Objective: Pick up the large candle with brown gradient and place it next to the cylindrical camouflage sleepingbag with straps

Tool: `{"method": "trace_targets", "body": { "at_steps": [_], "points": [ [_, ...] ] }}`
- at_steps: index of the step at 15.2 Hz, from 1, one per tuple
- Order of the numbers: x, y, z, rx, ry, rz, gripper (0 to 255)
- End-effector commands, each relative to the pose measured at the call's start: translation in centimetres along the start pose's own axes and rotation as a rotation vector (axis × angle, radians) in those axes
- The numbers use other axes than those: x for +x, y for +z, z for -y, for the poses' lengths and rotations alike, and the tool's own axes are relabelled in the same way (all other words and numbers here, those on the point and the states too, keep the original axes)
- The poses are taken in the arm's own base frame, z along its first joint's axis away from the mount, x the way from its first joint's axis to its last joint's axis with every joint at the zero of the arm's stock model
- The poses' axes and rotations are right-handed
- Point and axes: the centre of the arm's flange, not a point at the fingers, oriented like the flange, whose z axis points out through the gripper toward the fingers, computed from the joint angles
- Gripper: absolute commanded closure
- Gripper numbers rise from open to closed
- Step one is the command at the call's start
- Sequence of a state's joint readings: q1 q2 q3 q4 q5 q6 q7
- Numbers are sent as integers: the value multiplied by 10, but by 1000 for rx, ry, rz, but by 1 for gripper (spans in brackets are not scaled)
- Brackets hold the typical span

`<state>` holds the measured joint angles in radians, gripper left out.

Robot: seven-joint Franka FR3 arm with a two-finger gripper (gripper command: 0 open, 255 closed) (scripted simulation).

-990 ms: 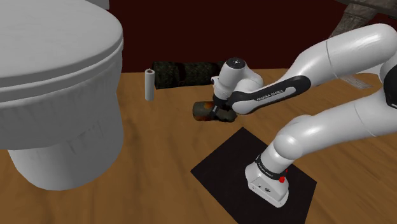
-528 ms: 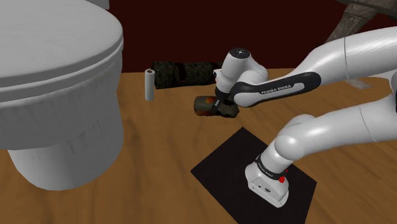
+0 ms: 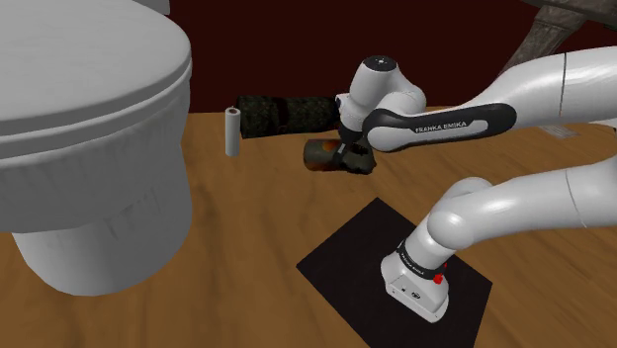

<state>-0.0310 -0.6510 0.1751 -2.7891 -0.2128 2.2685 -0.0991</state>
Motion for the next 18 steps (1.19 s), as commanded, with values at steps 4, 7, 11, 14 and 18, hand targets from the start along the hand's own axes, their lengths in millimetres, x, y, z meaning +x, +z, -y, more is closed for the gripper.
{"method": "trace_targets", "body": {
  "at_steps": [4, 7, 11, 14, 18],
  "points": [
    [1, -25, -8, 0, 0, -1, 255],
    [2, -40, -12, 0, 0, -1, 255],
    [4, -60, -19, 0, 0, -1, 255],
    [5, -74, -23, 0, 0, -1, 255],
    [24, -59, -70, 0, 0, -1, 255]
  ]
}}
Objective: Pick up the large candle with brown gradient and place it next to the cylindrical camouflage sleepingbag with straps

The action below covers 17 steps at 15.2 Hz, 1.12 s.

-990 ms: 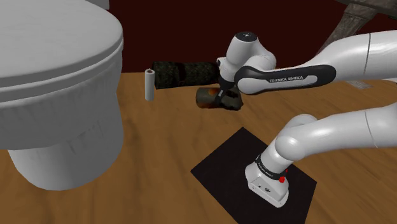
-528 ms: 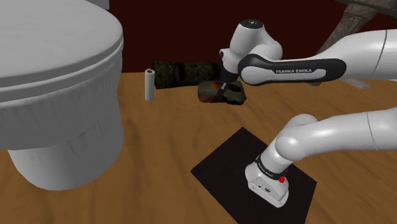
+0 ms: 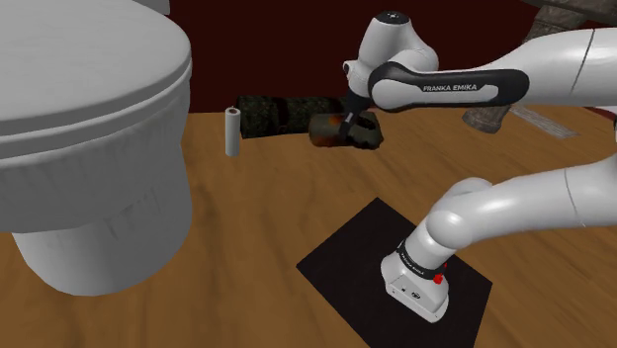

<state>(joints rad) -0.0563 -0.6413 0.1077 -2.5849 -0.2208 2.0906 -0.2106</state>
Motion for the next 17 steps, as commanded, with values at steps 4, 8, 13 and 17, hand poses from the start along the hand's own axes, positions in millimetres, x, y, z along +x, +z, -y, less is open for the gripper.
{"method": "trace_targets", "body": {
  "at_steps": [4, 8, 13, 17],
  "points": [
    [23, 20, -59, -2, 0, -2, 255],
    [42, 35, -106, -2, 0, -2, 255],
    [66, 54, -165, -2, 0, -2, 255],
    [70, 73, -172, -2, 0, -2, 255]
  ]
}}
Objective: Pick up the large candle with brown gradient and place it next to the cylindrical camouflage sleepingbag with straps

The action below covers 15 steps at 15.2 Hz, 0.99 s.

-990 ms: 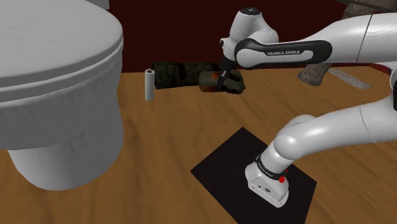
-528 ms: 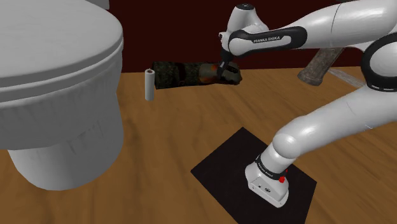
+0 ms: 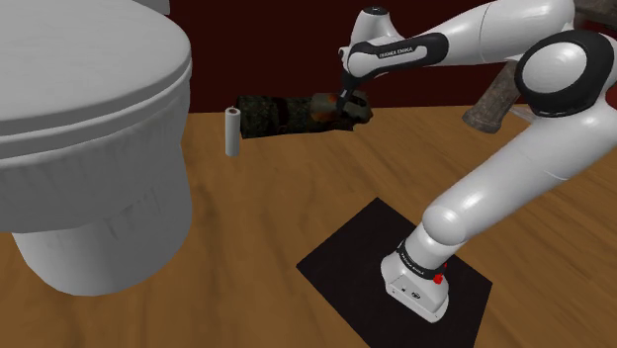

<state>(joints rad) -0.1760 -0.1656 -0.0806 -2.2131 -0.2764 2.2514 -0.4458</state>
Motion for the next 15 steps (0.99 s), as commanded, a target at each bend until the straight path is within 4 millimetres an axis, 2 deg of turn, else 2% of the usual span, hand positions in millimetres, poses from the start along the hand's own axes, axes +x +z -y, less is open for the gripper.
{"method": "trace_targets", "body": {
  "at_steps": [1, 15],
  "points": [
    [0, 10, 2, -2, 0, -3, 255],
    [-5, 80, 23, -2, 0, -3, 255]
  ]
}}
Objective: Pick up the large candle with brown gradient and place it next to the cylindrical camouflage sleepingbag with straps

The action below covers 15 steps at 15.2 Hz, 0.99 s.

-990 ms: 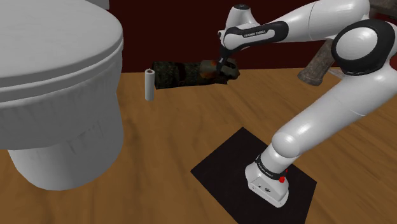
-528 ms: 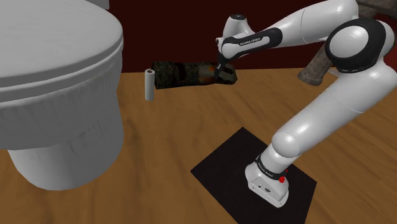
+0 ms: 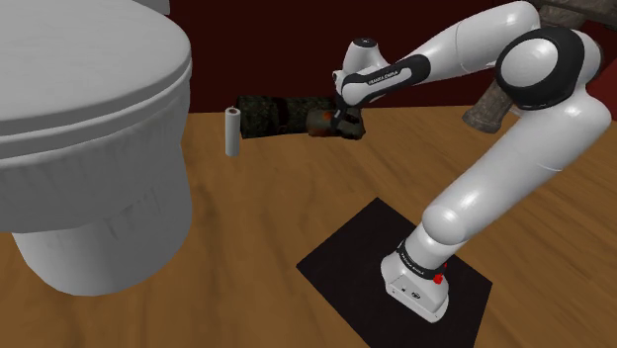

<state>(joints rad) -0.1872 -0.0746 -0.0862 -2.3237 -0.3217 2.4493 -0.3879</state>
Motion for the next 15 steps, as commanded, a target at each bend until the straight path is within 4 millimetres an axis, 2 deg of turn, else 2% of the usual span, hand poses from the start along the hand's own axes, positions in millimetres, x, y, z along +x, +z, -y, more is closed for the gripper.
{"method": "trace_targets", "body": {
  "at_steps": [1, 15],
  "points": [
    [0, 10, 2, -2, 0, -3, 255],
    [-5, 80, 23, -2, 0, -3, 255]
  ]
}}
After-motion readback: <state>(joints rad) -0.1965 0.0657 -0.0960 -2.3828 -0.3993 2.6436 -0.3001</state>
